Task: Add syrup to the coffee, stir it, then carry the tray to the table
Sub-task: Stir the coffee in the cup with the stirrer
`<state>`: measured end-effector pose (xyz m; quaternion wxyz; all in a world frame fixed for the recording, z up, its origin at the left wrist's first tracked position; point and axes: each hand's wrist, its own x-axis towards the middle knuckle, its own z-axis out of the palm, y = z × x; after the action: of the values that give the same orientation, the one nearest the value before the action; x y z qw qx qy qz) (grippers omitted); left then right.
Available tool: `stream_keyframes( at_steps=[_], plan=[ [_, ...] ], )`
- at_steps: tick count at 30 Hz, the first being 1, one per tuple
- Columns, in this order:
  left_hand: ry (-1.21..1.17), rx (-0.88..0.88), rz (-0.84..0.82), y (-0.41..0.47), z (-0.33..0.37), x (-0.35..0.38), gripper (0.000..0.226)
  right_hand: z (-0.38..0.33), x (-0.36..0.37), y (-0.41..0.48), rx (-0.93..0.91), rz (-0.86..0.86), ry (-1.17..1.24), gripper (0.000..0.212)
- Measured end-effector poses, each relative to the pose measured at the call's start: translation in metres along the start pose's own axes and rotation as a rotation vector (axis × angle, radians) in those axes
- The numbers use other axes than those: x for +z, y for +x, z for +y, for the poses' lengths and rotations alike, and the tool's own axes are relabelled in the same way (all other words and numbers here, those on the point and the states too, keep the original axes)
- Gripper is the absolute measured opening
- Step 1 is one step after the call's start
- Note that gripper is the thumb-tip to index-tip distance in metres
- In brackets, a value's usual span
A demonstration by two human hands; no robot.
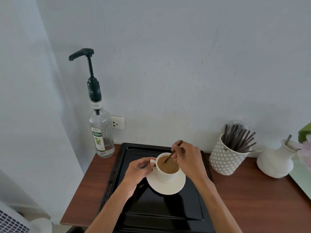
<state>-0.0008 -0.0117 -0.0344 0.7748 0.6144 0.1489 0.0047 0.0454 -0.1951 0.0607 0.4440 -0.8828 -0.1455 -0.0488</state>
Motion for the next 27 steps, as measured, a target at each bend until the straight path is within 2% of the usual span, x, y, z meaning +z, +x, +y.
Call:
stream_keyframes(
  at_steps=[6,10,13,18,21,25,27],
  plan=[
    [-0.007,-0.007,-0.002,0.0,-0.001,-0.001,0.02,0.006,-0.018,0.0,0.019,0.095,-0.254,0.031],
    [-0.005,-0.01,0.006,0.001,-0.002,0.0,0.02,0.007,-0.014,-0.009,0.095,-0.006,-0.108,0.031],
    [0.001,-0.012,-0.002,0.001,-0.001,-0.001,0.02,0.0,-0.003,-0.009,0.091,0.013,-0.029,0.03],
    [-0.022,-0.003,-0.009,0.0,0.0,-0.001,0.02,-0.003,-0.011,-0.004,0.043,0.106,-0.208,0.027],
    [-0.031,0.002,-0.008,-0.001,-0.001,-0.001,0.019,0.004,-0.021,-0.006,0.063,0.102,-0.25,0.03],
    [-0.048,0.005,-0.013,-0.001,-0.002,0.0,0.019,0.002,-0.014,-0.011,0.113,-0.016,-0.071,0.03],
    [-0.046,0.004,-0.019,0.0,-0.002,-0.001,0.019,-0.002,-0.005,-0.01,0.099,-0.012,-0.011,0.03]
  ],
)
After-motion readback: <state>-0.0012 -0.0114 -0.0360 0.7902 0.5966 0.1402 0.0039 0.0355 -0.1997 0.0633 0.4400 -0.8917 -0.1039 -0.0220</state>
